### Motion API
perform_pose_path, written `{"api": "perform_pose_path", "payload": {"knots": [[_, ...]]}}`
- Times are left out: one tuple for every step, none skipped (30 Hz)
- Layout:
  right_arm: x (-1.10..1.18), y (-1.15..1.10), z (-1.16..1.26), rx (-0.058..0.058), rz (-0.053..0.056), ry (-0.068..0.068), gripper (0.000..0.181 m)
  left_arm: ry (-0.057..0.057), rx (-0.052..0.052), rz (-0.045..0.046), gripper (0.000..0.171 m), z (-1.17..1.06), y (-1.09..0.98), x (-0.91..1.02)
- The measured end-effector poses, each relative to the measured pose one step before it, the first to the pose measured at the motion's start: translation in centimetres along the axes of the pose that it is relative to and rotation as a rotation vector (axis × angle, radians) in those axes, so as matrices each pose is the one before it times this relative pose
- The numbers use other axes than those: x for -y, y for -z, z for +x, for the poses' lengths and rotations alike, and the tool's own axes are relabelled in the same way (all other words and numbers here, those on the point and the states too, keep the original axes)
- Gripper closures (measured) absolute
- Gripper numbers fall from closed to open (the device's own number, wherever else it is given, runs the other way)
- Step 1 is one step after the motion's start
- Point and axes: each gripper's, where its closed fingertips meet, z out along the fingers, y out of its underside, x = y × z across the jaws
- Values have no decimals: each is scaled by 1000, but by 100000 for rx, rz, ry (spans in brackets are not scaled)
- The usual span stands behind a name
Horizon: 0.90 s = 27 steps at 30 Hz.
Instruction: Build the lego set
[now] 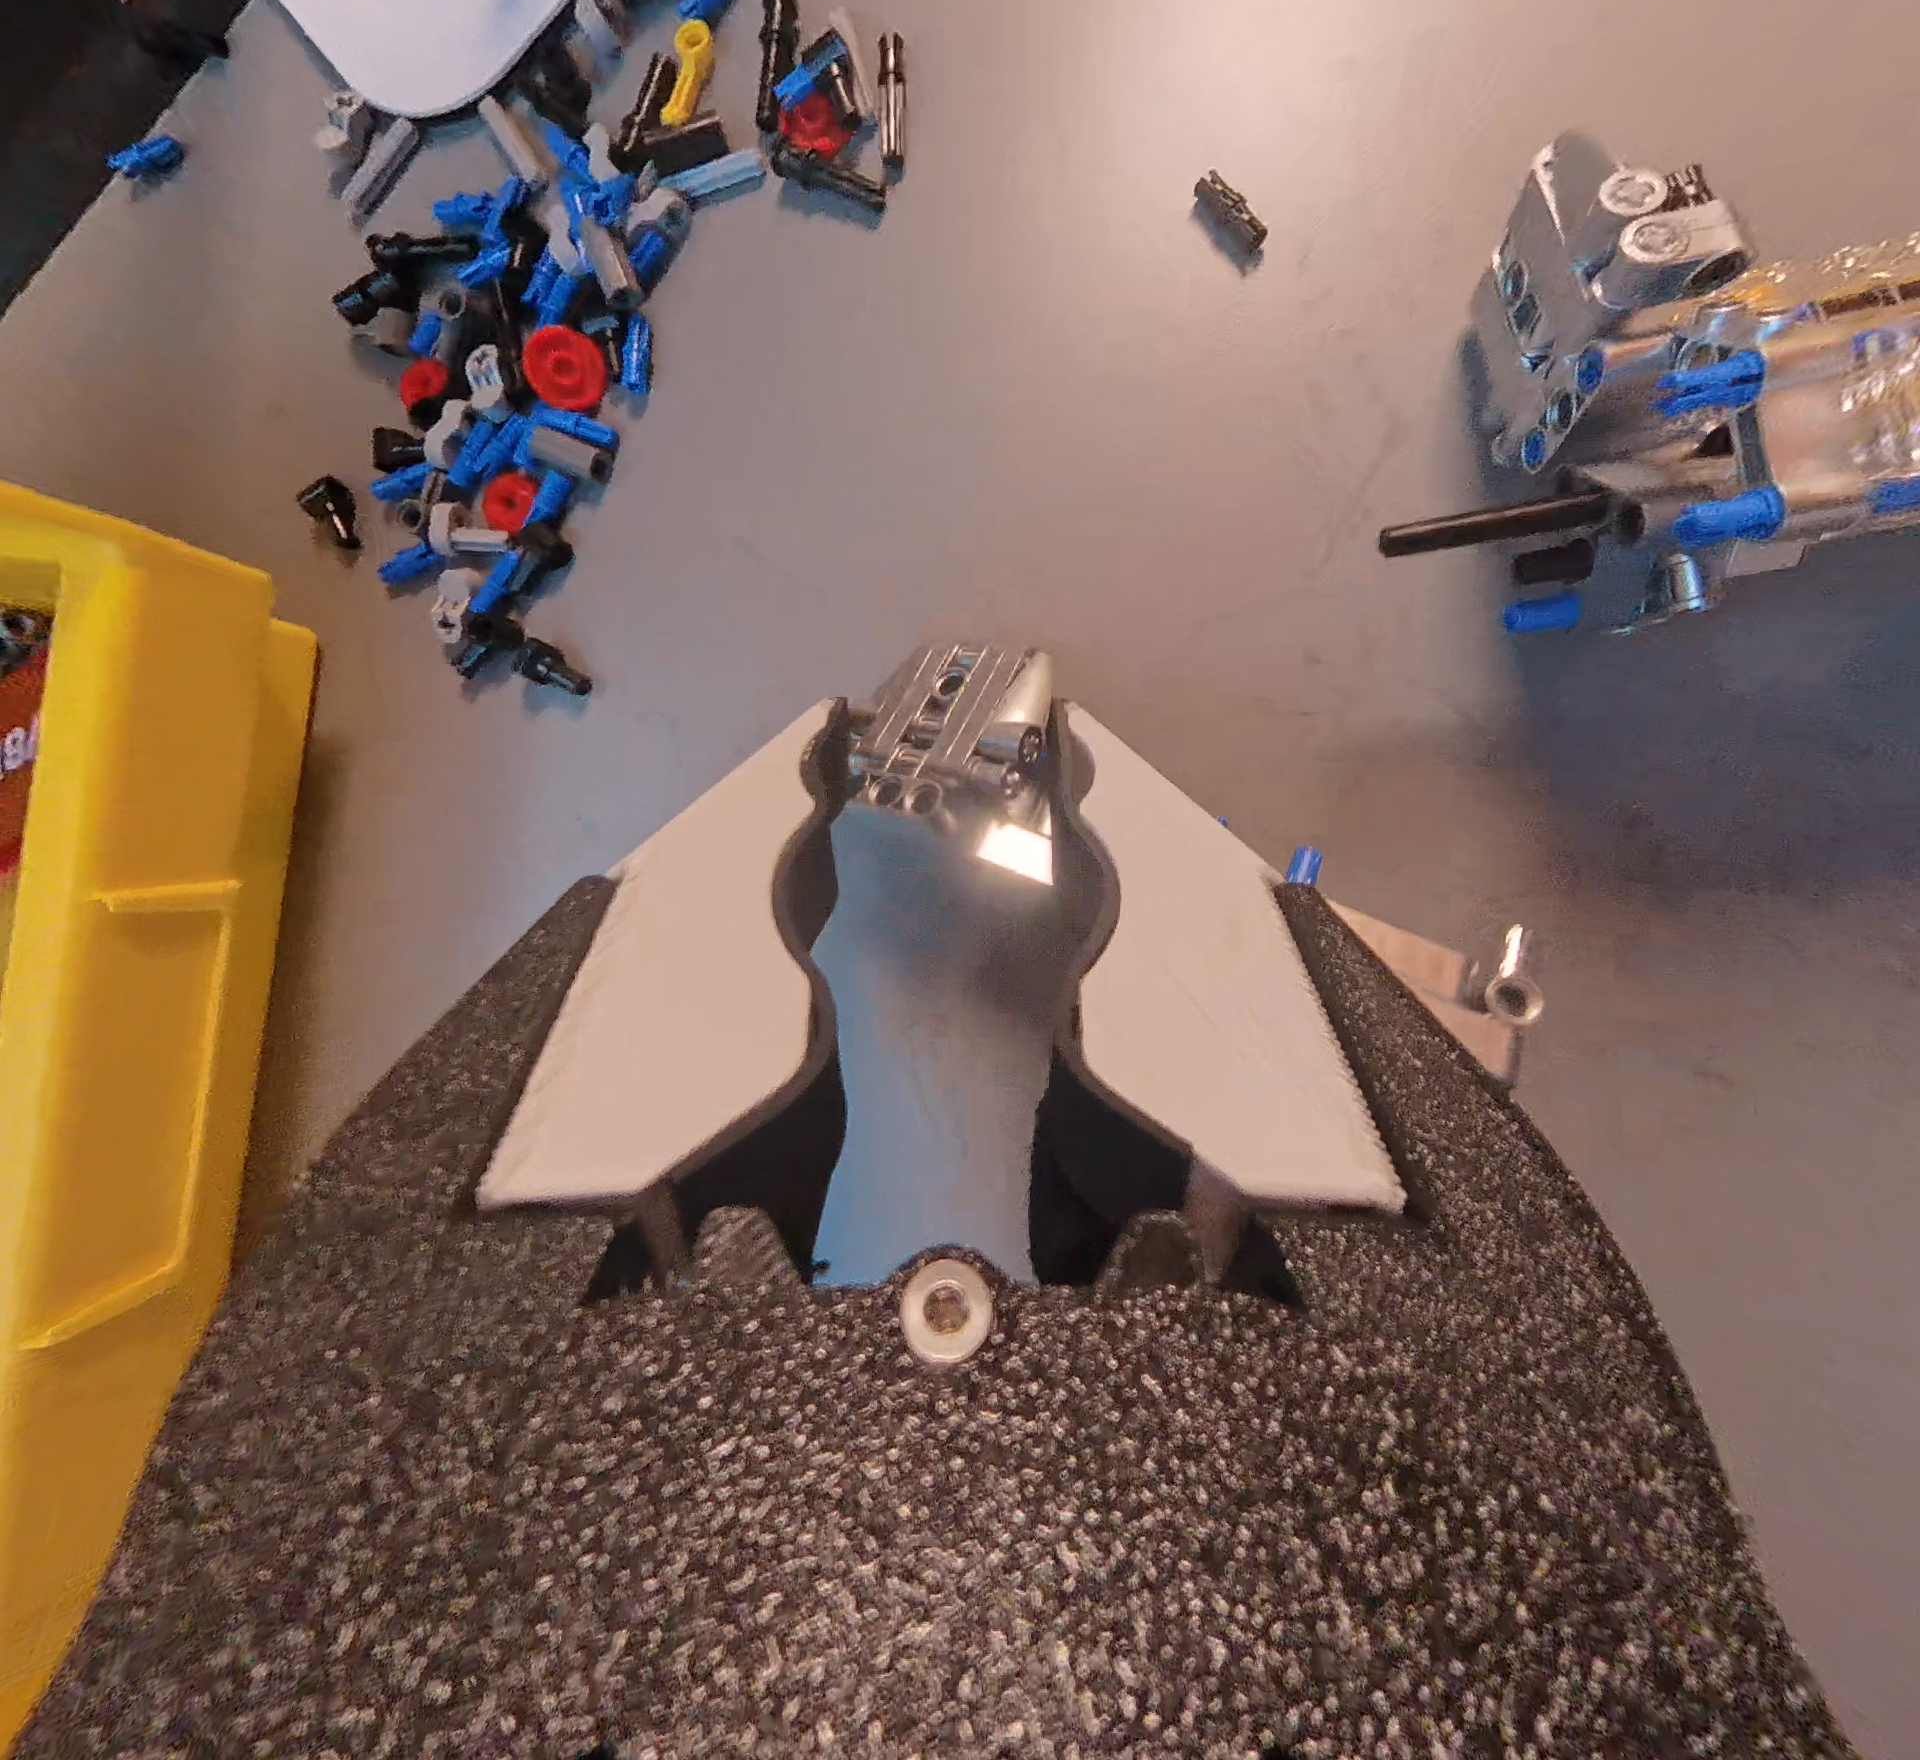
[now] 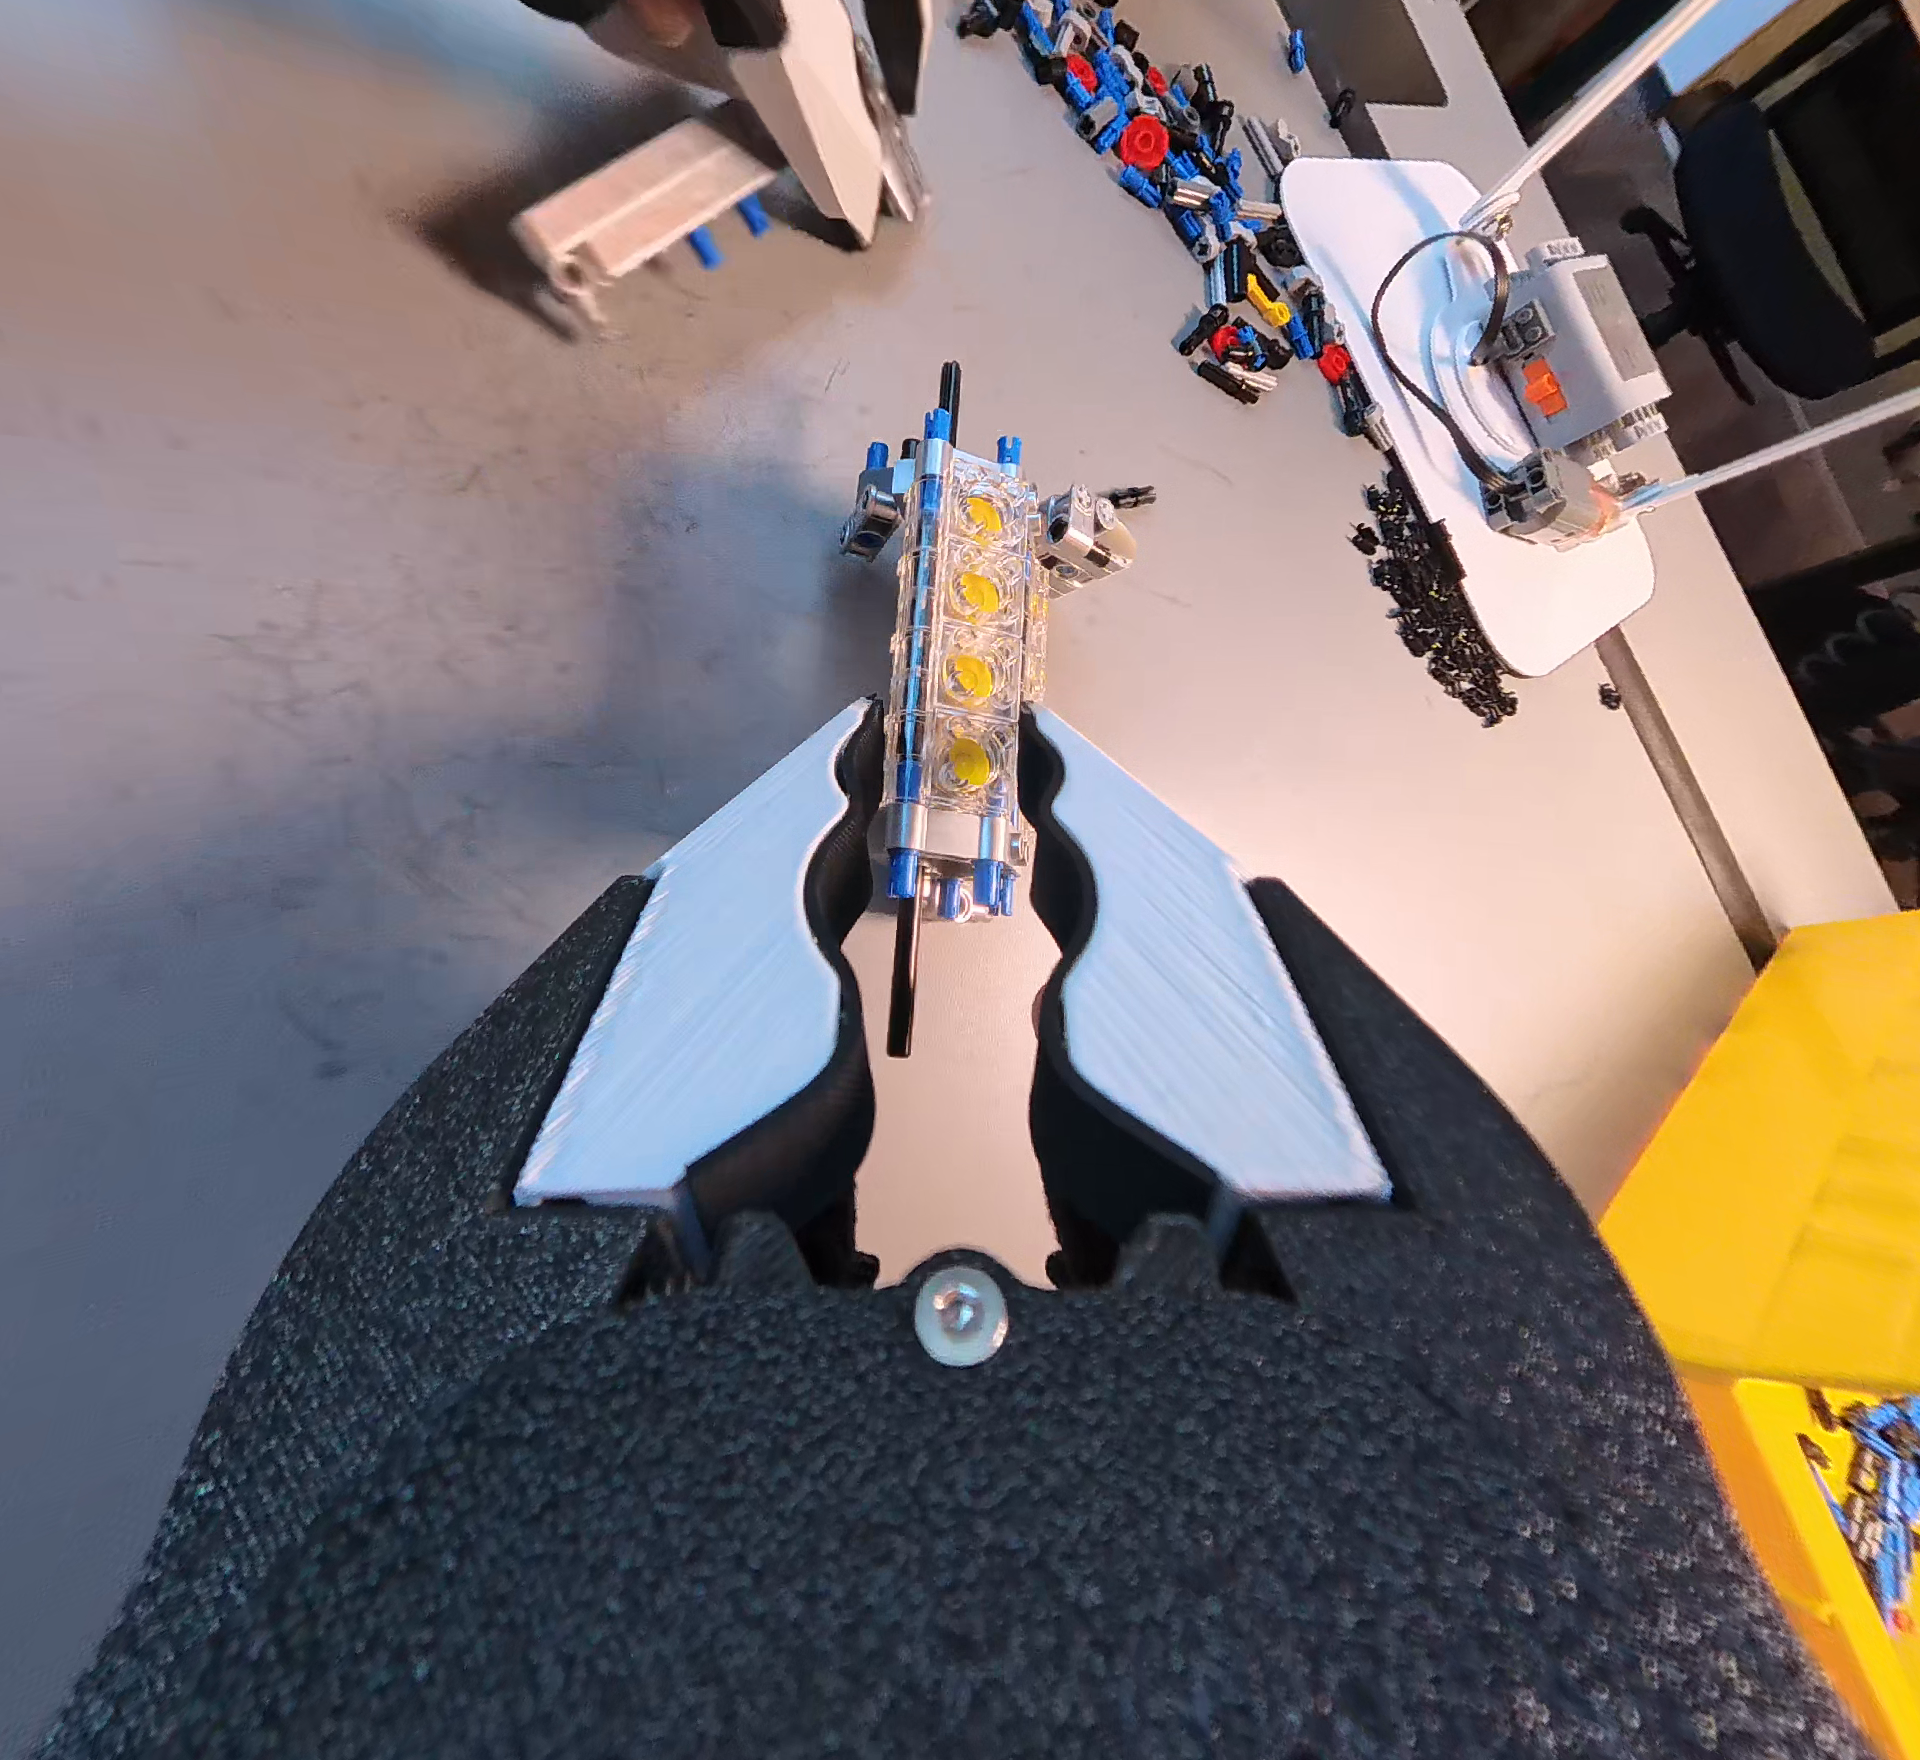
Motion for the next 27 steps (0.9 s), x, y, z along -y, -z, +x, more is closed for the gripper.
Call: {"api": "perform_pose_path", "payload": {"knots": [[-77, 56, 91, 332, 890, -892, 157, 15, -973, 1275, 136, -262, 146, -301], [-81, 72, 92, 465, 869, -801, 157, -903, -653, 1377, 136, -218, 176, -292], [-98, 73, 112, 417, 741, -900, 157, -203, -1398, 1919, 136, -57, 195, -192], [-107, 63, 146, 261, 551, -934, 157, 2117, -2495, 2724, 137, 66, 180, -66], [-99, 65, 130, 152, 382, -596, 157, 3964, -3918, 3835, 137, 230, 205, 149], [-91, 53, 121, 29, 233, -463, 157, 4295, -5203, 6222, 140, 426, 353, 558], [-75, 36, 103, -55, 150, -364, 157, 4845, -5008, 7131, 165, 480, 445, 808], [-77, 31, 99, -92, 158, -316, 157, 5021, -4283, 4575, 171, 437, 259, 525], [-70, 23, 95, -123, 163, -464, 157, 3583, -4647, 2307, 171, 602, 30, 228], [-66, 17, 101, -149, 139, -451, 157, 2667, -4129, 1586, 171, 644, -118, 87], [-60, 17, 111, -234, 20, -434, 157, 2279, -2583, 1042, 171, 480, -219, 8], [-77, 5, 121, -370, -73, -339, 157, 1688, -1411, 877, 171, 333, -207, -3], [-89, 10, 133, -513, -98, -254, 157, 1695, -1288, 776, 171, 270, -141, 18], [-83, -1, 123, -601, -99, -268, 157, 2218, -2497, 1152, 171, 380, -56, 100], [-68, 4, 93, -496, -6, -226, 157, 3109, -3627, 2577, 171, 465, 53, 313], [-52, 1, 78, -320, 85, -280, 157, 3347, -3240, 2704, 171, 340, 146, 369], [-23, 8, 62, -276, 94, -283, 157, 2208, -1385, 1844, 171, 42, 225, 297], [-16, -20, 42, -87, 62, -174, 157, 550, 1335, 1238, 171, -268, 343, 271], [7, -5, 18, -26, 73, -246, 157, -1322, 3497, 722, 171, -404, 454, 297], [-2, -24, 31, -110, 72, -122, 157, -3142, 4787, 4, 171, -414, 512, 281], [7, -32, 12, -119, 66, 23, 157, -4805, 6032, -1163, 171, -482, 517, 170], [-12, -40, 10, -26, -38, 101, 157, -6323, 6544, -2442, 171, -480, 449, 10], [-31, -54, -32, 279, -180, 25, 157, -7120, 6129, -3697, 167, -356, 319, -177], [-22, -50, -57, 324, -99, -108, 157, -7158, 5301, -5312, 156, -186, 157, -398], [-39, -42, -54, 285, -157, 44, 157, -7456, 4794, -6499, 147, -53, -31, -533], [-45, -36, -68, 276, -155, 154, 157, -7940, 5043, -5773, 139, -10, -157, -327], [-45, -33, -56, 129, -177, 160, 157, -7509, 4457, -4584, 137, 101, -233, -26]]}}
